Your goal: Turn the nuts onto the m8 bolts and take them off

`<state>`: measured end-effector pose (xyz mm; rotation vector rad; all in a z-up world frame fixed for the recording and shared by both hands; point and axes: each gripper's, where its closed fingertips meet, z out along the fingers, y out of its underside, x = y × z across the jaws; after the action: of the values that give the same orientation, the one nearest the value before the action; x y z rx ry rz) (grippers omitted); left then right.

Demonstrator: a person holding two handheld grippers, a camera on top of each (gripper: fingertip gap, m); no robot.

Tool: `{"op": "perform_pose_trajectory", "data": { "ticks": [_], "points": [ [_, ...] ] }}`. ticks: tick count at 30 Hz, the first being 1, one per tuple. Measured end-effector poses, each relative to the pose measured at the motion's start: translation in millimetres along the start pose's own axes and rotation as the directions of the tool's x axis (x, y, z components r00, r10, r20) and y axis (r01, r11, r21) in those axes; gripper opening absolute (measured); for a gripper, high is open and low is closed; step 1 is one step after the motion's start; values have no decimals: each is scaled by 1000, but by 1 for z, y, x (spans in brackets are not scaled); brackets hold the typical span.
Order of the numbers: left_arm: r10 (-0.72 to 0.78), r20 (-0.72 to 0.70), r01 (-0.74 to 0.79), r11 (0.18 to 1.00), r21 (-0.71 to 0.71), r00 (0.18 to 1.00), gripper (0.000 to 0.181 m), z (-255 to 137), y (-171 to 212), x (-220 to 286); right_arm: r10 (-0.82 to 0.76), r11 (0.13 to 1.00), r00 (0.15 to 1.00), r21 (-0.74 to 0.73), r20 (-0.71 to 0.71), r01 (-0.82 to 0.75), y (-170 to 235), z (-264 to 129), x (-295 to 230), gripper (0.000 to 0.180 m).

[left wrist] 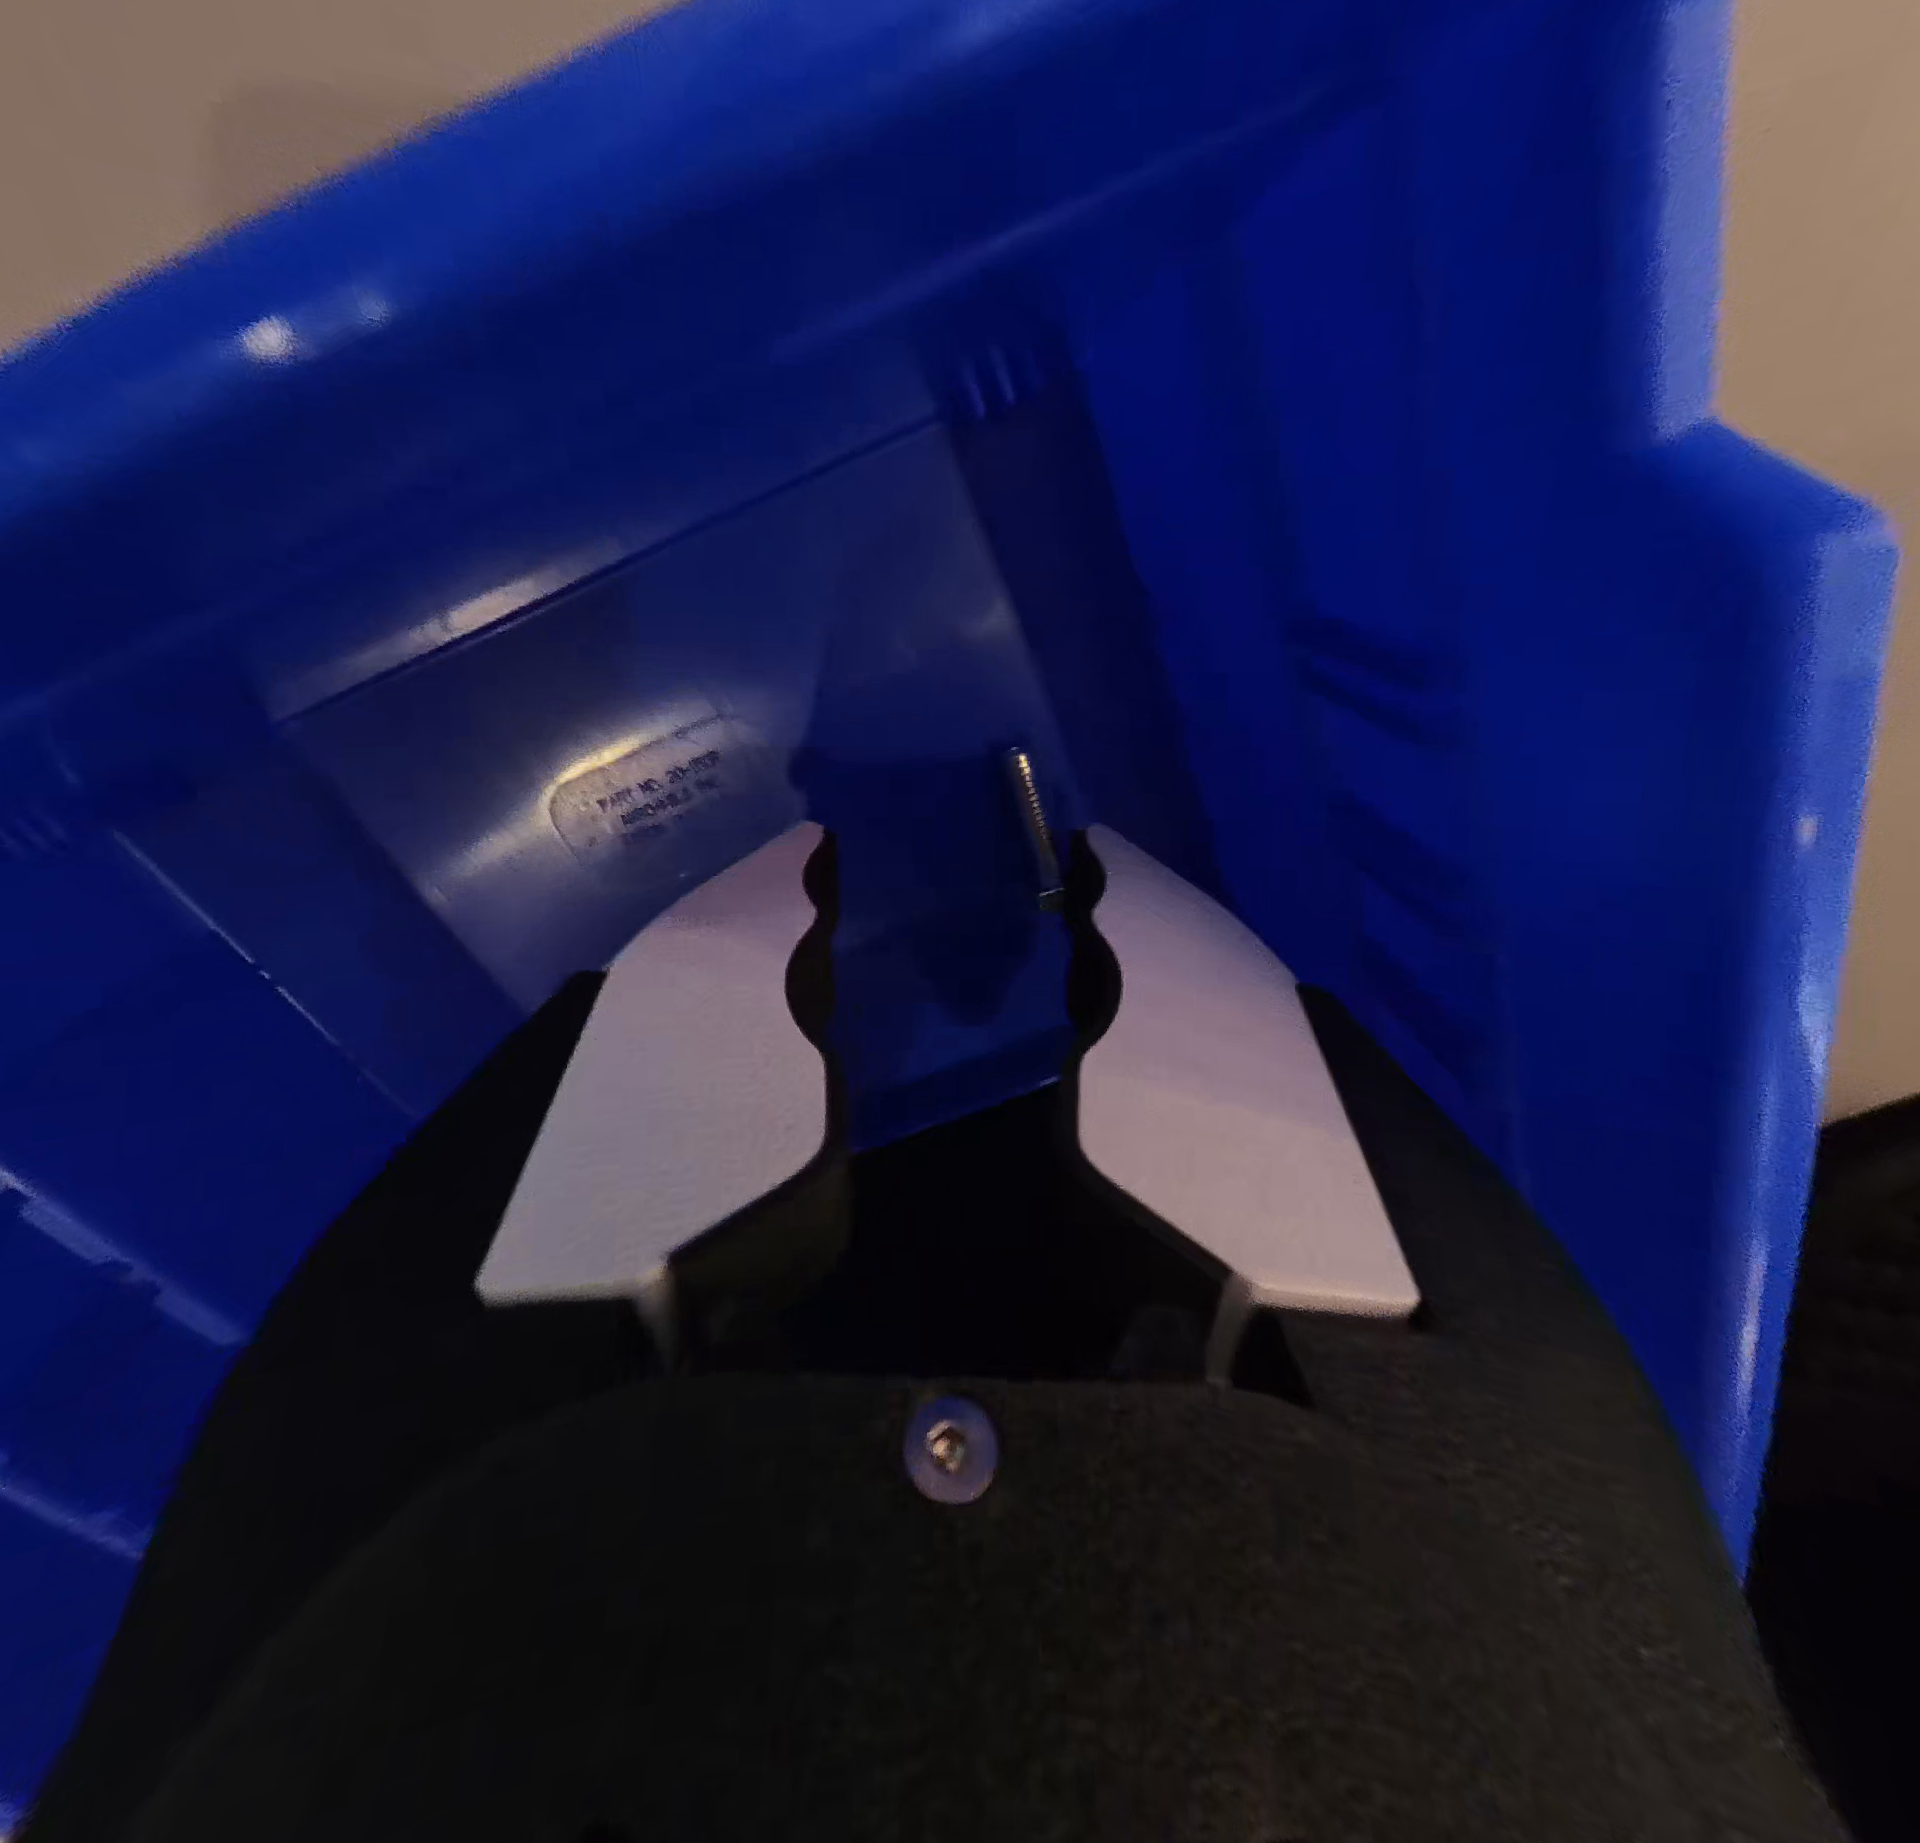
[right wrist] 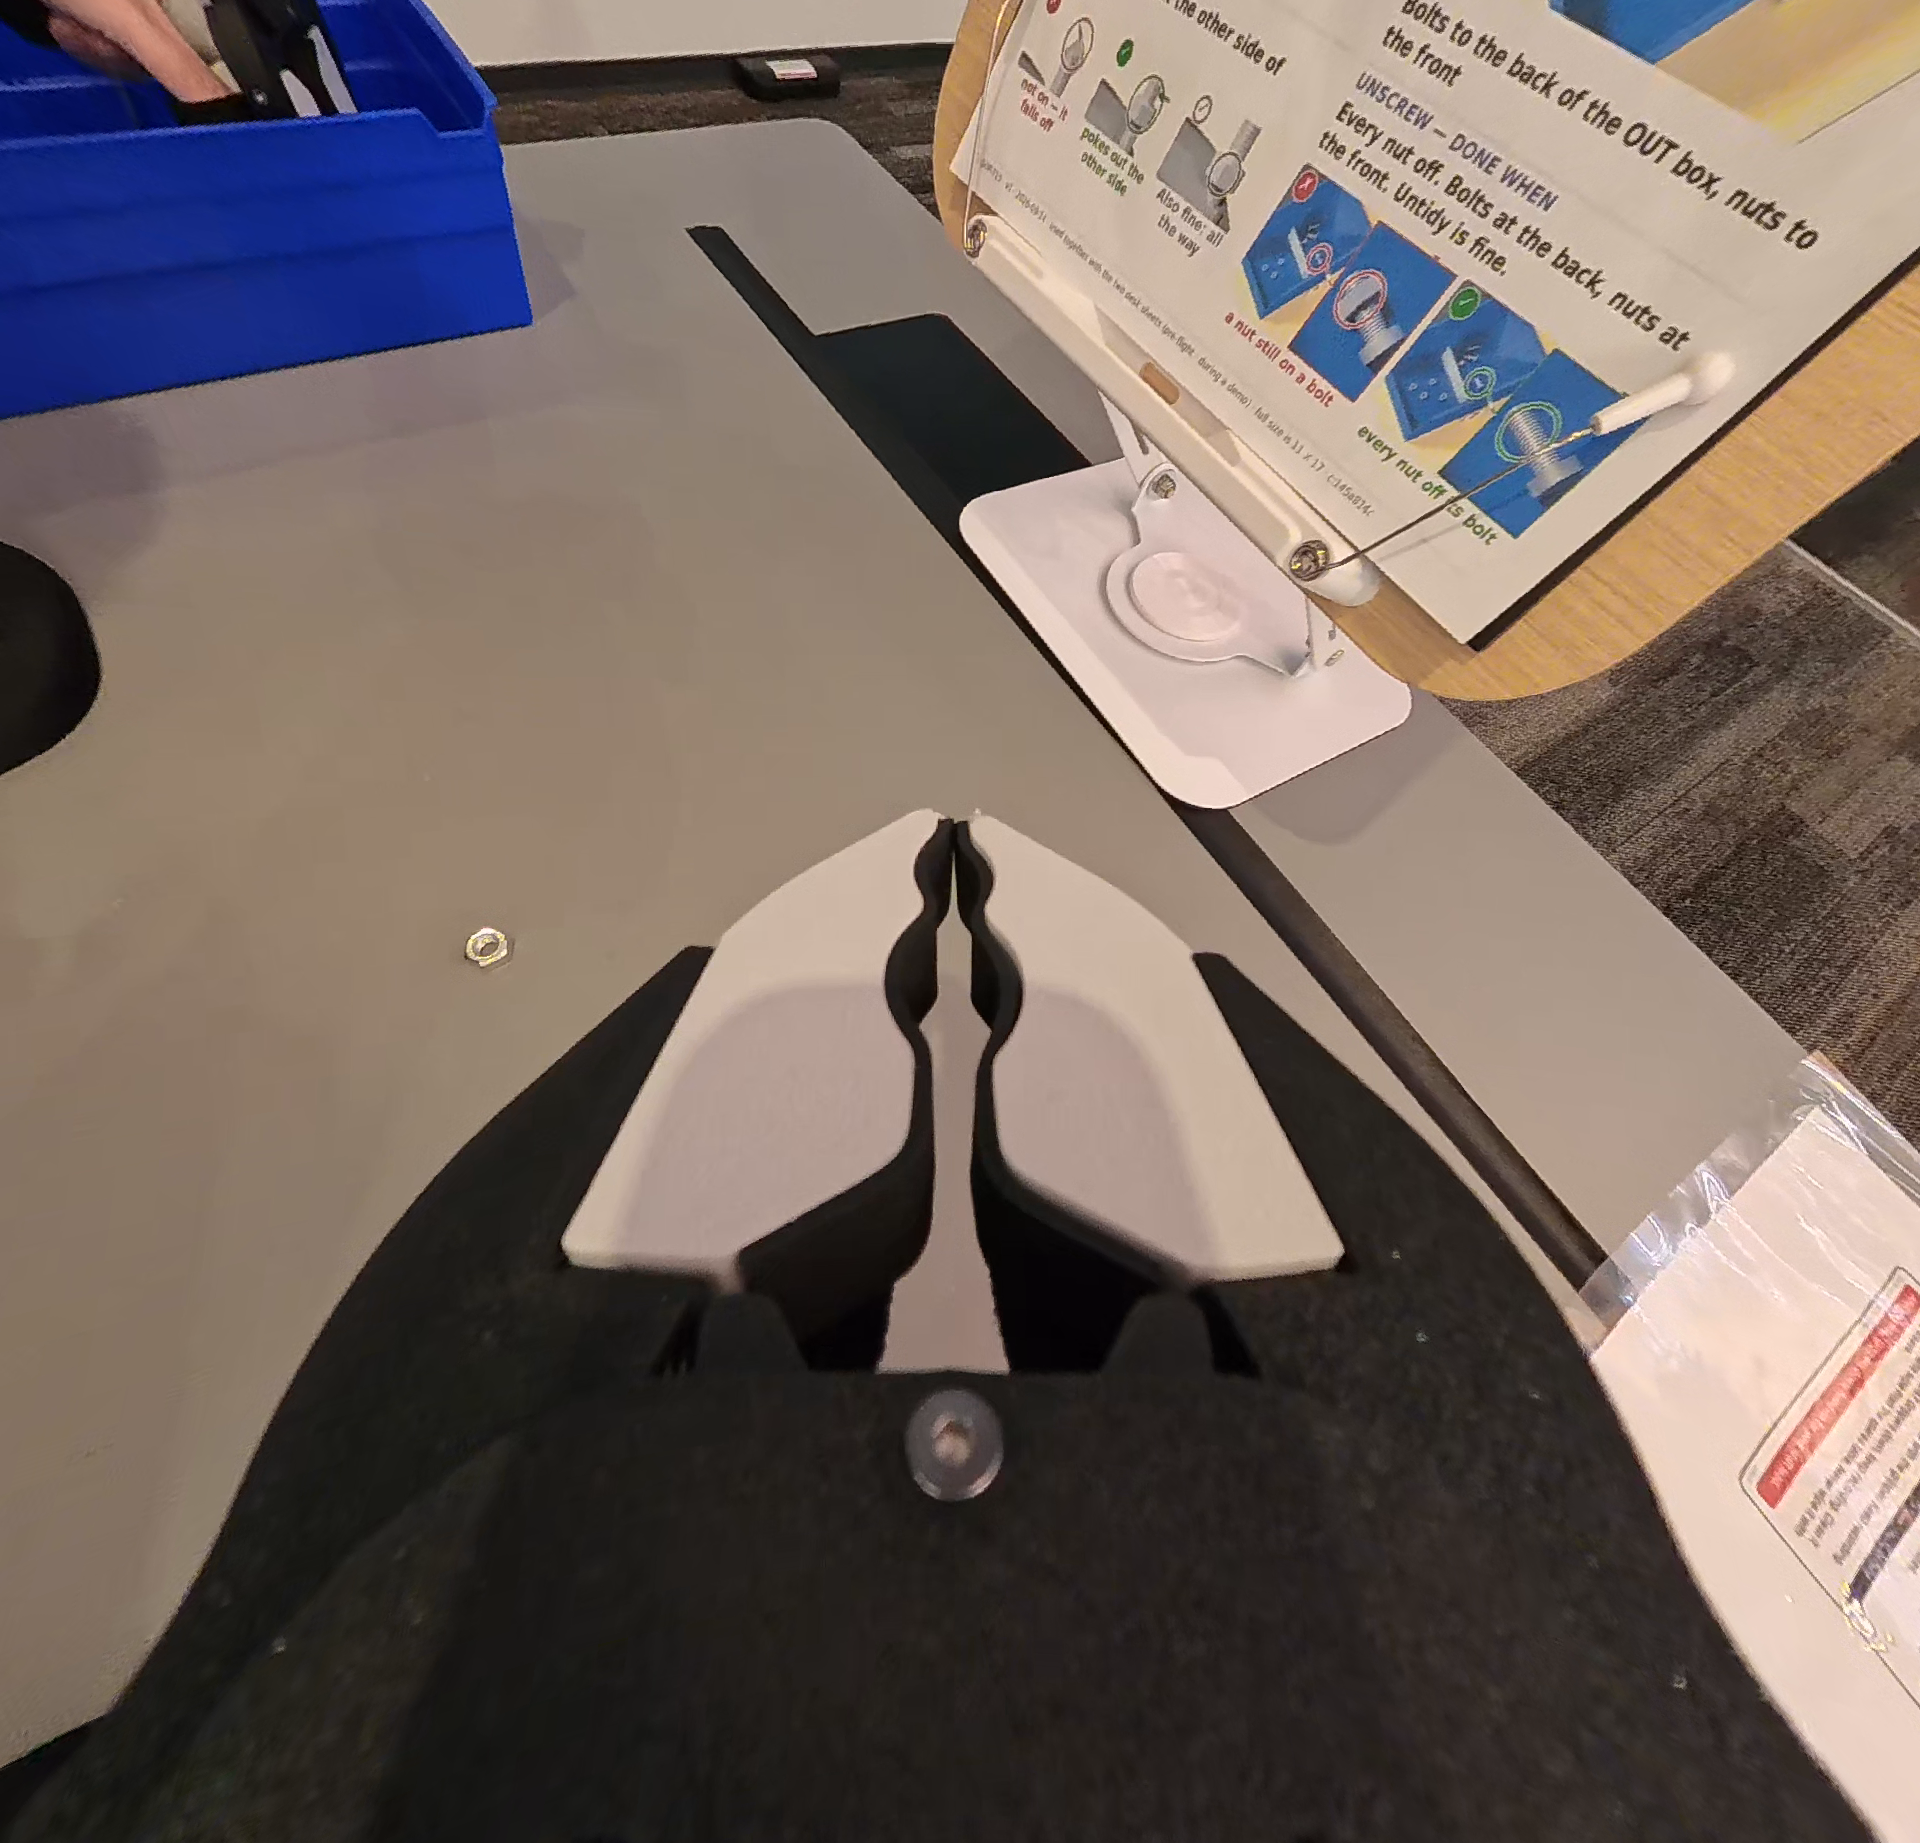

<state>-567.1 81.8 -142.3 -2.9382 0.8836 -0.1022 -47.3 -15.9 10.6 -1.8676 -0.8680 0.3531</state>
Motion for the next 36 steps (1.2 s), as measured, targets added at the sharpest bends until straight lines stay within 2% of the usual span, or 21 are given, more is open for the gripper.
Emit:
{"op": "perform_pose_trajectory", "data": {
  "ticks": [3,8,10,14,17,20,23,27,29,33,36],
  "points": [
    [-17,16,18,999,-42,1000,48,6,8,-1,-3,1000,1000,-5,-1,3,1,0,0,0],
    [-21,54,23,999,-47,998,33,7,11,-3,-8,1000,1000,4,11,8,-2,-1,-1,0],
    [-28,71,30,999,-26,997,8,7,8,-7,-12,1000,1000,16,18,12,-5,-3,-3,0],
    [-51,102,46,998,49,994,8,5,2,-23,-27,998,999,59,27,26,-14,-12,-6,0],
    [-85,118,67,986,150,989,8,-16,-3,-35,-28,996,999,88,24,26,-19,-20,-5,0],
    [-68,101,31,945,326,993,8,-68,-17,-31,-28,992,999,121,18,25,-24,-27,-4,0],
    [51,93,-94,830,550,994,8,-141,-36,7,-19,983,999,182,47,10,-35,-33,-8,0],
    [303,73,-246,588,771,950,8,-218,-48,123,-23,946,990,323,141,-24,-68,-37,-31,0],
    [400,82,-282,472,835,913,7,-233,-51,188,-54,922,978,385,201,-28,-85,-38,-50,0],
    [566,96,-294,270,917,819,7,-236,-56,315,-165,865,939,501,301,-9,-119,-47,-97,1],
    [671,105,-262,137,955,734,7,-238,-63,392,-220,820,923,573,316,-1,-138,-63,-120,7]
  ]
}}
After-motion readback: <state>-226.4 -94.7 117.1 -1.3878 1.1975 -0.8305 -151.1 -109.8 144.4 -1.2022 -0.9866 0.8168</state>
